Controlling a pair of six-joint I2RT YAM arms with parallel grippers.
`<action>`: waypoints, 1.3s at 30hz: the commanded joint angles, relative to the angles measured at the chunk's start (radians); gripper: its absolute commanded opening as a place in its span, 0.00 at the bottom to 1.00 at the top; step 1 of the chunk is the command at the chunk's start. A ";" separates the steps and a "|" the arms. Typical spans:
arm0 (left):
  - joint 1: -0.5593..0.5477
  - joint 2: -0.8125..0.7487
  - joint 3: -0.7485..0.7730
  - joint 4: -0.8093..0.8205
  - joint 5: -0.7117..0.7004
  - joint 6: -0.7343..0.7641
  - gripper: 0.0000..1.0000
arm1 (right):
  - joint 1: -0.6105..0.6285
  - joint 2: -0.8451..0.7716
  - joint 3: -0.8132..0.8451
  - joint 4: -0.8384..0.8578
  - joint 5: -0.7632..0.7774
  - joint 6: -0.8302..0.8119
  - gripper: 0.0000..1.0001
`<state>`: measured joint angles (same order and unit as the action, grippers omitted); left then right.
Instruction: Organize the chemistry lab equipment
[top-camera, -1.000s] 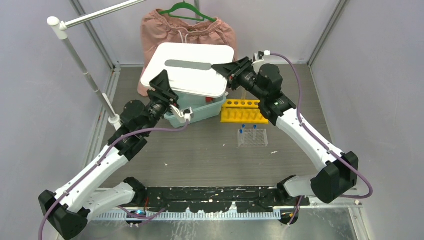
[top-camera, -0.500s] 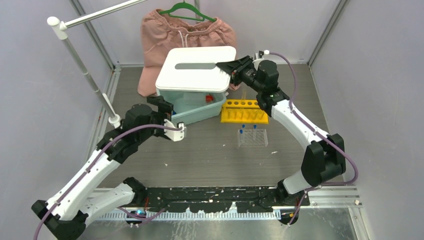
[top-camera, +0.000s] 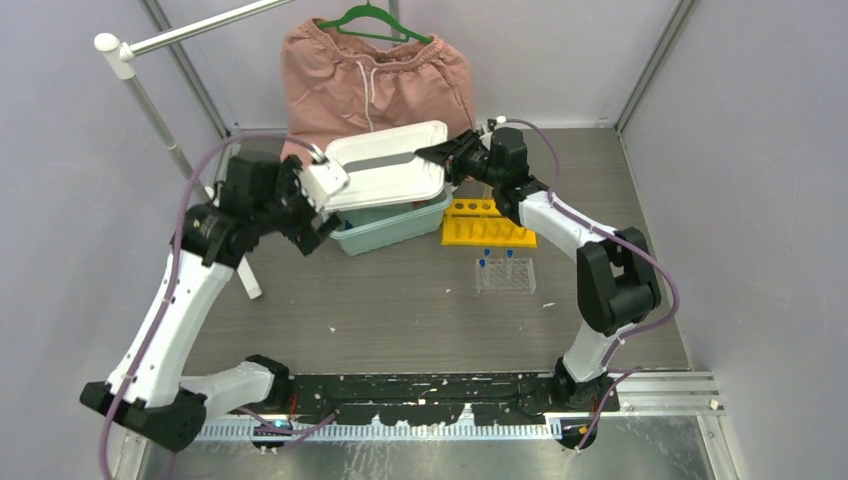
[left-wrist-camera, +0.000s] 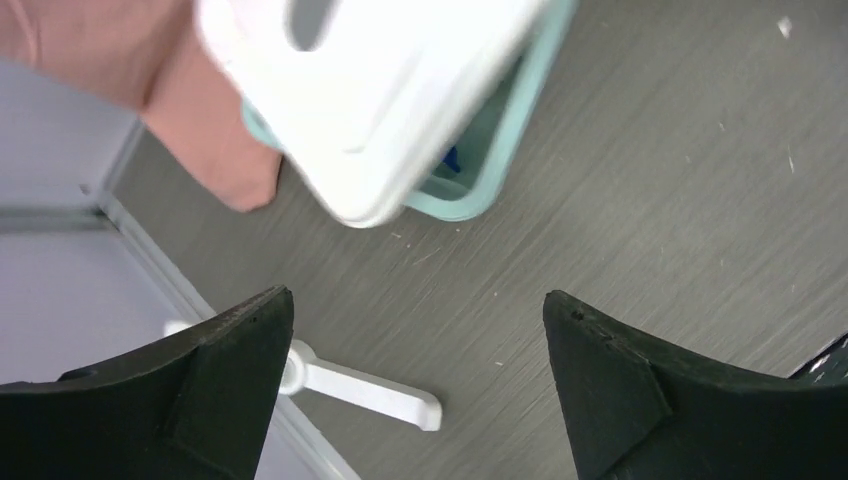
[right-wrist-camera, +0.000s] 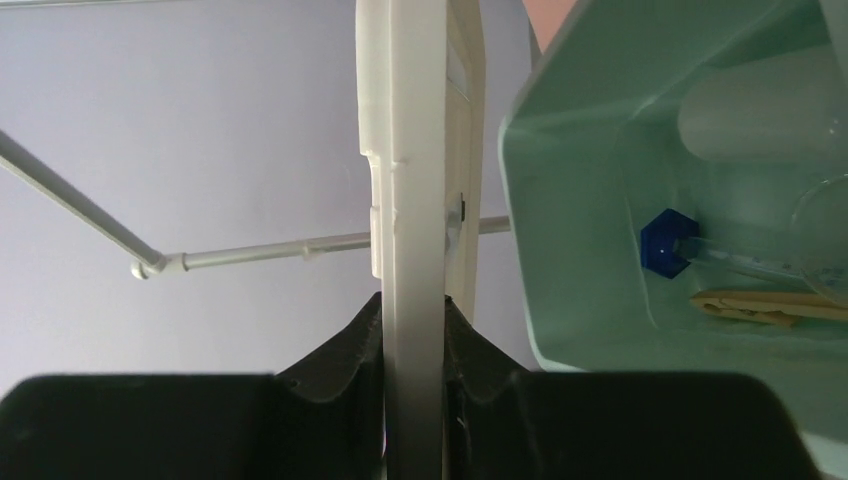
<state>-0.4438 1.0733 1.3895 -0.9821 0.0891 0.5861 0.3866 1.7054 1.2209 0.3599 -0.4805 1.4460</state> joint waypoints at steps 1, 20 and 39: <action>0.169 0.135 0.156 -0.071 0.143 -0.257 0.93 | 0.015 0.043 0.085 0.116 -0.077 -0.014 0.08; 0.332 0.390 0.106 0.157 0.018 -0.291 0.75 | 0.012 0.160 0.153 -0.045 -0.155 -0.148 0.28; 0.340 0.518 0.099 0.208 0.031 -0.289 0.75 | -0.032 0.138 0.247 -0.456 -0.072 -0.425 0.59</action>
<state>-0.1108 1.6085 1.4914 -0.8040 0.1017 0.3042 0.3576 1.8729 1.3746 0.0643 -0.5972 1.1679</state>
